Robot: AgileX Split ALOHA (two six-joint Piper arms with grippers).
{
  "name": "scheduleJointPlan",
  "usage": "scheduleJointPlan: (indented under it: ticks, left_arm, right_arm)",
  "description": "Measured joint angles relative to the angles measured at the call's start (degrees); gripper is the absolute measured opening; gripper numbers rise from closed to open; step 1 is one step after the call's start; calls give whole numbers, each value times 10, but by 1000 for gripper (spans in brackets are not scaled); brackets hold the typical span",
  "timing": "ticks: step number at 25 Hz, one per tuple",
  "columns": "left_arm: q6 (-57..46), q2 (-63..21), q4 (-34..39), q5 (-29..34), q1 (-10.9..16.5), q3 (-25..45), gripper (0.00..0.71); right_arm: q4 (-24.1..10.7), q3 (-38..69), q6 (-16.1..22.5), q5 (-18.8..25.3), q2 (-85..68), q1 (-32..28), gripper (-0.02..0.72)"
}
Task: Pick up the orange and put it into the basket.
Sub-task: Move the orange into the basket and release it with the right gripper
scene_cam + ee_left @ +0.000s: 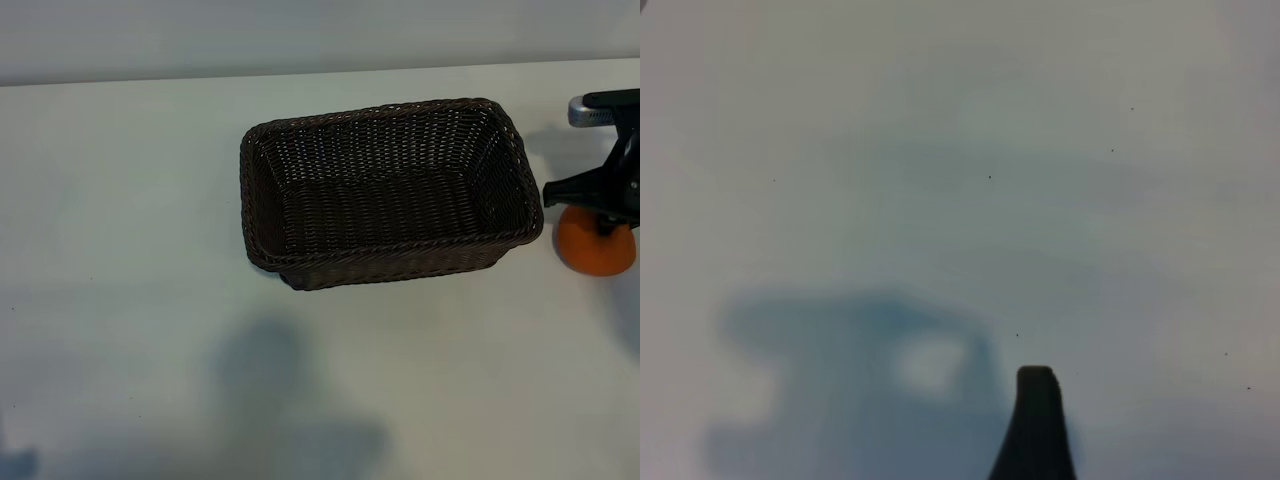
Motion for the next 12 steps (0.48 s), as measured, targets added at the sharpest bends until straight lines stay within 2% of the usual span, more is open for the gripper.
scheduleJointPlan:
  ticks: [6,12]
  left_arm:
    - [0,0,0,0,0,0,593]
    - [0,0,0,0,0,0,592]
  right_arm:
    - [37,-100,-70,142,1,0,90]
    - [56,-166,-83,185,-37,0,87]
